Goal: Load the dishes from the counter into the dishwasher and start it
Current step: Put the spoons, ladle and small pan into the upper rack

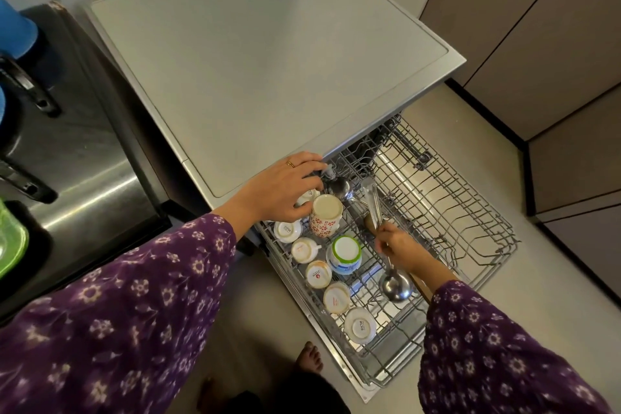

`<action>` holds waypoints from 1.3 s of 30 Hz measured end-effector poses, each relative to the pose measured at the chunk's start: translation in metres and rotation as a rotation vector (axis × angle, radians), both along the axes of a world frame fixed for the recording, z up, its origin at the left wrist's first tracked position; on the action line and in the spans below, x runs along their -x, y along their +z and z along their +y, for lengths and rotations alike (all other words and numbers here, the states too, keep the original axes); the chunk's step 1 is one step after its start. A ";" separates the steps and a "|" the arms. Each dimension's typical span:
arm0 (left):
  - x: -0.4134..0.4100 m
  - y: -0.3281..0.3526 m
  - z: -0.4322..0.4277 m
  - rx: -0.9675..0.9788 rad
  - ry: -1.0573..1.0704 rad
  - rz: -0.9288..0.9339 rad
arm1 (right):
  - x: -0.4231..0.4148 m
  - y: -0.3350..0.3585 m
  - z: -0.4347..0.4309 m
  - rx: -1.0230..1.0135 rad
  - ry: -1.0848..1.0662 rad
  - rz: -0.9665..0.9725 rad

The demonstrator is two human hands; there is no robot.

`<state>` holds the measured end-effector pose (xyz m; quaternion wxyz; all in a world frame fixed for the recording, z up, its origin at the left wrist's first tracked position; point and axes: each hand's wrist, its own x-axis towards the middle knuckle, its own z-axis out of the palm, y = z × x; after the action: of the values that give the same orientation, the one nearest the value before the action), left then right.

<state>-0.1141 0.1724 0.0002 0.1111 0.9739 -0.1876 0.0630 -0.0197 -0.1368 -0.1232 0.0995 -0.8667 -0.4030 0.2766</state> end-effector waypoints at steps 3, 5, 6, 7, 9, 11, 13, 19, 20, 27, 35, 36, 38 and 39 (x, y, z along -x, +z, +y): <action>0.000 0.000 0.000 0.003 0.002 0.003 | 0.004 -0.011 0.002 0.051 0.000 0.036; 0.000 0.000 0.000 -0.001 0.004 0.000 | 0.006 -0.019 0.005 0.101 0.035 0.054; 0.000 0.000 0.000 -0.006 0.004 0.000 | 0.007 -0.023 0.005 0.133 0.057 0.062; 0.000 -0.001 0.000 -0.013 0.007 0.002 | 0.009 -0.029 0.005 0.164 0.091 0.068; -0.001 -0.001 0.000 -0.025 0.009 0.007 | 0.013 -0.039 0.005 0.228 0.187 0.066; -0.001 -0.002 0.001 -0.030 0.006 0.010 | 0.014 -0.047 0.003 0.293 0.255 0.045; -0.001 -0.002 0.001 -0.027 -0.001 0.004 | 0.013 -0.052 0.002 0.320 0.290 0.023; 0.000 0.000 0.000 -0.085 -0.040 -0.018 | 0.008 -0.065 -0.001 0.309 0.380 -0.021; 0.000 0.000 -0.001 -0.110 -0.057 -0.017 | 0.008 -0.064 0.000 0.314 0.387 -0.015; 0.003 -0.001 -0.003 -0.167 -0.115 -0.024 | 0.006 -0.085 -0.001 0.307 0.296 0.015; 0.002 -0.003 -0.003 -0.232 -0.116 0.006 | 0.018 -0.075 -0.006 0.349 0.269 0.082; 0.002 -0.003 -0.003 -0.236 -0.112 0.011 | 0.020 -0.071 -0.007 0.342 0.268 0.079; 0.002 -0.003 -0.003 -0.246 -0.110 0.019 | 0.022 -0.068 -0.010 0.340 0.287 0.043; 0.002 -0.002 -0.003 -0.249 -0.110 0.021 | 0.024 -0.070 -0.013 0.321 0.263 0.048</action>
<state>-0.1157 0.1690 -0.0023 -0.0054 0.9691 -0.2457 0.0228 -0.0434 -0.1497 -0.1927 -0.0670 -0.8046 -0.4608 0.3685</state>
